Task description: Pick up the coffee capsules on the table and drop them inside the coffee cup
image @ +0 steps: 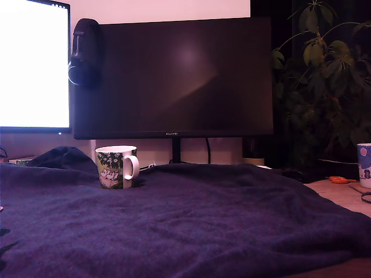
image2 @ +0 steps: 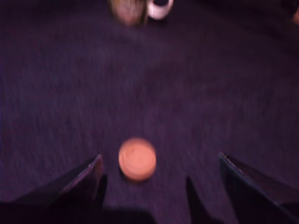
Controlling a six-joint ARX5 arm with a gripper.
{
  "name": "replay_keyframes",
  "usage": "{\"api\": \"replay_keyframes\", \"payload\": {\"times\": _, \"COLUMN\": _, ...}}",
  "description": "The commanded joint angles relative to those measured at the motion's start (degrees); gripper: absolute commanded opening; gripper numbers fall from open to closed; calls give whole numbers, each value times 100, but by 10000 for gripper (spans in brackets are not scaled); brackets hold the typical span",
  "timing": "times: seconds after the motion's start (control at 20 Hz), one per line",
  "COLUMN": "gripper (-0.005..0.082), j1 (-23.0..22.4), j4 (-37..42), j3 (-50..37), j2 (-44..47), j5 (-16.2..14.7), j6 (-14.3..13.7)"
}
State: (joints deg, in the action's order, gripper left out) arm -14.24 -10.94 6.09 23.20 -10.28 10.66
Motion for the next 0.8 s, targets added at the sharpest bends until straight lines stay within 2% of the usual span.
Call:
{"api": "replay_keyframes", "payload": {"times": 0.0, "gripper": 723, "j1": -20, "j4": 216, "j3": -118, "j2": 334, "j5": 33, "j6": -61}}
{"api": "replay_keyframes", "payload": {"times": 0.25, "gripper": 722, "j1": -111, "j4": 1071, "j3": -118, "j2": 1497, "j5": 55, "j6": -61}}
{"api": "replay_keyframes", "payload": {"times": 0.35, "gripper": 722, "j1": -181, "j4": 1421, "j3": -116, "j2": 1910, "j5": 234, "j6": -61}}
{"api": "replay_keyframes", "payload": {"times": 0.65, "gripper": 719, "j1": -205, "j4": 1749, "j3": -37, "j2": 2653, "j5": 398, "j6": -57}}
{"api": "replay_keyframes", "payload": {"times": 0.75, "gripper": 681, "j1": -205, "j4": 1932, "j3": -35, "j2": 2800, "j5": 444, "j6": -57}}
